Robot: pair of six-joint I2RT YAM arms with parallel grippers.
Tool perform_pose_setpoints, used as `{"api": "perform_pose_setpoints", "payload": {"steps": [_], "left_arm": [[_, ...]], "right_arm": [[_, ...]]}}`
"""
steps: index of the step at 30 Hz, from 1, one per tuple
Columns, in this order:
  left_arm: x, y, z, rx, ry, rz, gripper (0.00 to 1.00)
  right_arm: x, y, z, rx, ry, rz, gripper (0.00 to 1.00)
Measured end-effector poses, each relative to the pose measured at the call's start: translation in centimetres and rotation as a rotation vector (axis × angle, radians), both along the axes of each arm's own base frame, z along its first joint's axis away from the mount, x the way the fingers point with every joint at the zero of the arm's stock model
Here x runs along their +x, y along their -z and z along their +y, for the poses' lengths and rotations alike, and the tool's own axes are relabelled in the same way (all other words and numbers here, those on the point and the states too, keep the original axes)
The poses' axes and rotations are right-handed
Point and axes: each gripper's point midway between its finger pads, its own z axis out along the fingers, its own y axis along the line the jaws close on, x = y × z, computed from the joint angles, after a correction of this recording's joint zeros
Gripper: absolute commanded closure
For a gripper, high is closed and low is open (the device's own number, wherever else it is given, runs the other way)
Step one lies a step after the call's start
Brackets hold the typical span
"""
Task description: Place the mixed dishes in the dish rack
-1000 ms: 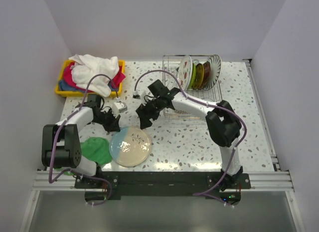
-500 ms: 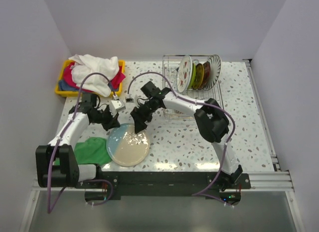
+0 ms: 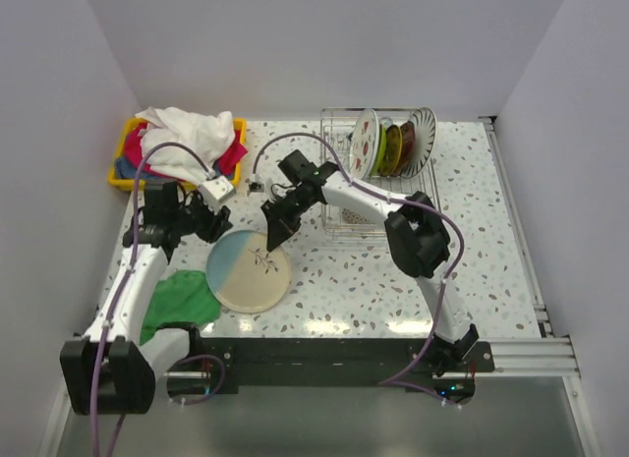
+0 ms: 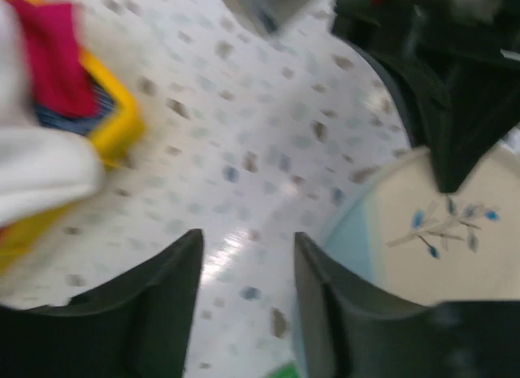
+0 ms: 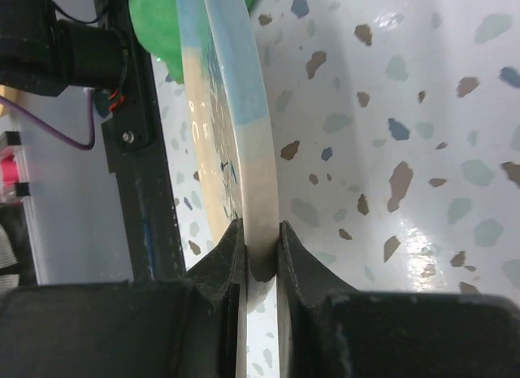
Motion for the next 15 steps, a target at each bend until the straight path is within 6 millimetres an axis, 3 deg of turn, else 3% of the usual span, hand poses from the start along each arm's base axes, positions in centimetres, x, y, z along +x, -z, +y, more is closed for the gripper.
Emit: {"api": "perform_pose_setpoints", "payload": {"steps": [1,6,8,9,12,14,15], "left_arm": [[0.9,-1.8,0.5,0.003,-0.042,-0.079,0.26],[3.9,-15.7,3.6,-0.051,-0.308,-0.501,0.23],[4.3,-20.2,4.2,-0.092,-0.366,-0.607,0.22],[4.4,-21.8,4.4,-0.112,-0.388,-0.644,0.17],[4.8,-23.0,4.6,-0.153,-0.418,-0.671,0.16],[5.3,-22.4,4.5,-0.178,-0.428,-0.642,0.0],[5.7,-21.9,4.5,-0.186,-0.433,-0.625,0.0]], "right_arm": [[0.4,-0.4,0.2,-0.001,0.007,-0.018,1.0],[3.3,-2.1,-0.1,-0.061,0.142,-0.096,1.0],[6.0,-3.4,-0.8,-0.093,0.258,-0.159,1.0],[7.8,-4.4,-1.5,-0.104,0.328,-0.198,1.0],[13.6,-7.9,-5.1,-0.119,0.579,-0.31,1.0],[17.1,-10.8,-8.5,-0.131,0.755,-0.391,1.0],[18.6,-12.3,-10.3,-0.14,0.841,-0.435,1.0]]}}
